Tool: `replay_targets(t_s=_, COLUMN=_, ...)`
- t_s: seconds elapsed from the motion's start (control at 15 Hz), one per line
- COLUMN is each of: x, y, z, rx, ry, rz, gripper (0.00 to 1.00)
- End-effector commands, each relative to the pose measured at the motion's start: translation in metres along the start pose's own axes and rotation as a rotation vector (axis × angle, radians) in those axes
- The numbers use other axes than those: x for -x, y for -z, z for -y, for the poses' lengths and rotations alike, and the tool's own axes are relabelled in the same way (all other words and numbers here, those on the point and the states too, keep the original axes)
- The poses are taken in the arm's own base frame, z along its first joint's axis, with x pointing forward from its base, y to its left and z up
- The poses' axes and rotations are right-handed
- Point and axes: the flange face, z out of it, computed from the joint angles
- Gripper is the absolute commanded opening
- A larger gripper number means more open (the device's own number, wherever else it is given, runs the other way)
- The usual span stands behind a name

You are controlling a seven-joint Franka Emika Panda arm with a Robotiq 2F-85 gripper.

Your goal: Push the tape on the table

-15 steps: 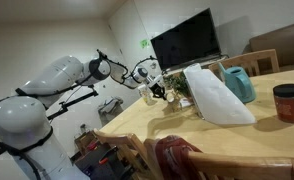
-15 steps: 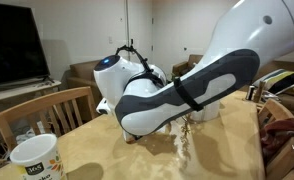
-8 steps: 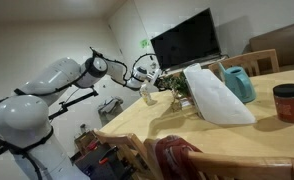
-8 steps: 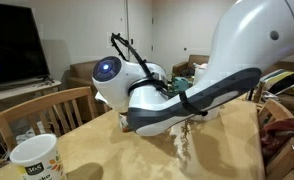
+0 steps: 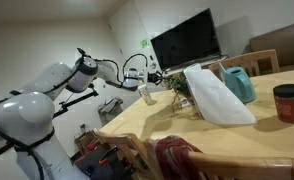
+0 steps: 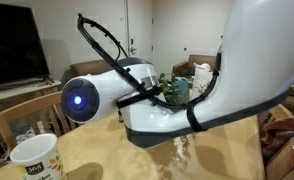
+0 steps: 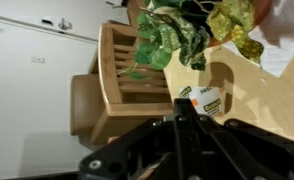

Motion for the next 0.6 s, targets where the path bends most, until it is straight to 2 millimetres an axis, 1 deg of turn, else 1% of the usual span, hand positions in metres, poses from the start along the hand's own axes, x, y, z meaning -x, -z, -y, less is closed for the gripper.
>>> replay_targets(t_s=0.0, x=0.013, y=0.015, z=-0.011, rx=0.145, ry=-0.102, rz=0.106, gripper=0.00)
replay_targets(t_s=0.07, x=0.016, y=0.017, z=-0.009, rx=0.176, ry=-0.121, rz=0.153, gripper=0.00)
replay_targets(t_s=0.27, x=0.034, y=0.010, z=-0.004, rx=0.203, ry=-0.131, rz=0.322, gripper=0.00)
replay_targets(t_s=0.4, x=0.043, y=0.006, z=-0.001, rx=0.147, ry=-0.128, rz=0.379, gripper=0.00)
replay_targets(t_s=0.53, x=0.049, y=-0.002, z=0.000, rx=0.103, ry=-0.122, rz=0.404, gripper=0.00)
